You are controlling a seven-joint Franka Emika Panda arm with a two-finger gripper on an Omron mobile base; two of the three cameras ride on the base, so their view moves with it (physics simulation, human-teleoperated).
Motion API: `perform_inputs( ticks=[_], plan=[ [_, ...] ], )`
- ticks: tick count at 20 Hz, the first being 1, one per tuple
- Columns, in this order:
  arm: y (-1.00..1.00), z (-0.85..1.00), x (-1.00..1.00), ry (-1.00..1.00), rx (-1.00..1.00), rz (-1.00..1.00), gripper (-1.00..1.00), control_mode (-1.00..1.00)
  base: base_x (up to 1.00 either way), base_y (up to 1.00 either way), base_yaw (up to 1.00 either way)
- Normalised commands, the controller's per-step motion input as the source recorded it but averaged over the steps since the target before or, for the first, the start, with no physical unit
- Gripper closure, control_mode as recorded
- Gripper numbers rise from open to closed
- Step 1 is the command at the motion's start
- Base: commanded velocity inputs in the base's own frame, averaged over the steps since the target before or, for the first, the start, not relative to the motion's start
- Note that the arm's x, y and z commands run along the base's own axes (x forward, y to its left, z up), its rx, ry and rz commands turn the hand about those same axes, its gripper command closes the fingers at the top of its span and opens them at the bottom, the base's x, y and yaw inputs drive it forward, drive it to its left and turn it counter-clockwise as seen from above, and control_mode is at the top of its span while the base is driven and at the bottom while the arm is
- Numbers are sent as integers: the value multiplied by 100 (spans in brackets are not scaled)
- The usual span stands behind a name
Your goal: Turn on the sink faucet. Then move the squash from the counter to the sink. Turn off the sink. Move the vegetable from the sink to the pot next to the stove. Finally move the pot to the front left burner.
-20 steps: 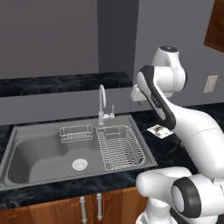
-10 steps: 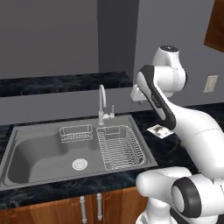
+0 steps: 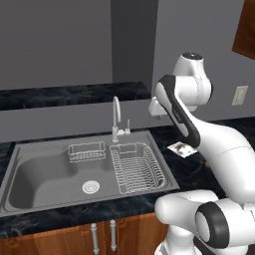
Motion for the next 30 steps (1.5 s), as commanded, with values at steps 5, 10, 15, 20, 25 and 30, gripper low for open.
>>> perform_inputs(
  ticks=[5, 10, 15, 20, 25, 30],
  plan=[
    [-19, -62, 51, -2, 6, 7, -100, -100, 0, 0, 0],
    [-33, -56, 46, -9, 15, 20, -100, -100, 0, 0, 0],
    [-10, -16, 8, -21, 12, 19, -100, -100, 0, 0, 0],
    [25, -14, 21, -22, 2, 26, -100, -100, 0, 0, 0],
    [14, -19, 27, -7, 0, 13, -100, -100, 0, 0, 0],
    [0, -21, 24, 0, 0, 16, -100, -100, 0, 0, 0]
  ],
)
